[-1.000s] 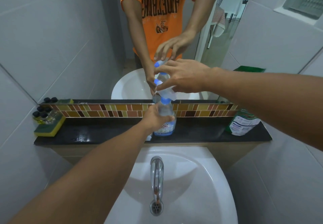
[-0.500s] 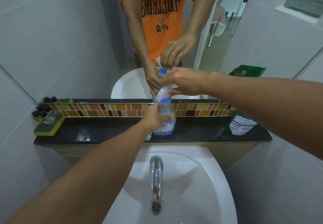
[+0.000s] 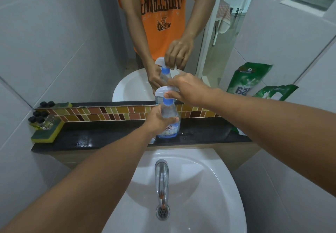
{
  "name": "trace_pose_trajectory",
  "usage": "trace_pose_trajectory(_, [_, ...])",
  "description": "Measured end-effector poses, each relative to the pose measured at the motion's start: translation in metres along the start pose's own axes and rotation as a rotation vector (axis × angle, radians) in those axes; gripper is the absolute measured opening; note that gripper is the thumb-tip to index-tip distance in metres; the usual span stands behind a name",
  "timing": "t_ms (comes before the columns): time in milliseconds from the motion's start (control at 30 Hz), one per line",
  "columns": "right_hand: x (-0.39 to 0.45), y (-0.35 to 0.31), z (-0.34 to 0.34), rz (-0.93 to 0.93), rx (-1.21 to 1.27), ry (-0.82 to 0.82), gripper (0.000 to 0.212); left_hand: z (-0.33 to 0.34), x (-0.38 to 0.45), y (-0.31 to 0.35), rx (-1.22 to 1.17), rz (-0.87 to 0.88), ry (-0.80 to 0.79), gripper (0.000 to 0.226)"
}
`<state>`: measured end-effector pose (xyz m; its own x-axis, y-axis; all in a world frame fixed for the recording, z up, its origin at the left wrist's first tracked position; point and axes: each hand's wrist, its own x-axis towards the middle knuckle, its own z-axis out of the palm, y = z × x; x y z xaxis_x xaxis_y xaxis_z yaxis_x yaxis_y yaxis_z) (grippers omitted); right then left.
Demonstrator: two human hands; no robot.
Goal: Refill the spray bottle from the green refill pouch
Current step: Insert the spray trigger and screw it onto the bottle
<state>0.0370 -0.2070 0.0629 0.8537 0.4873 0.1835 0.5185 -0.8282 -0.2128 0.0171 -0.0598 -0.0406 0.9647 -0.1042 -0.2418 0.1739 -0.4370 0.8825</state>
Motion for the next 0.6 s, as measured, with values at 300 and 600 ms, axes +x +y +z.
trace_pose_trajectory(300, [-0.005,-0.004,0.009,0.069,0.008,0.088,0.032,0.000,0.000,0.000,-0.006,0.021,-0.002,0.049])
trace_pose_trajectory(600, [-0.027,0.010,0.006,0.383,0.299,0.288,0.058,-0.011,0.005,0.001,0.009,0.007,-0.132,0.052])
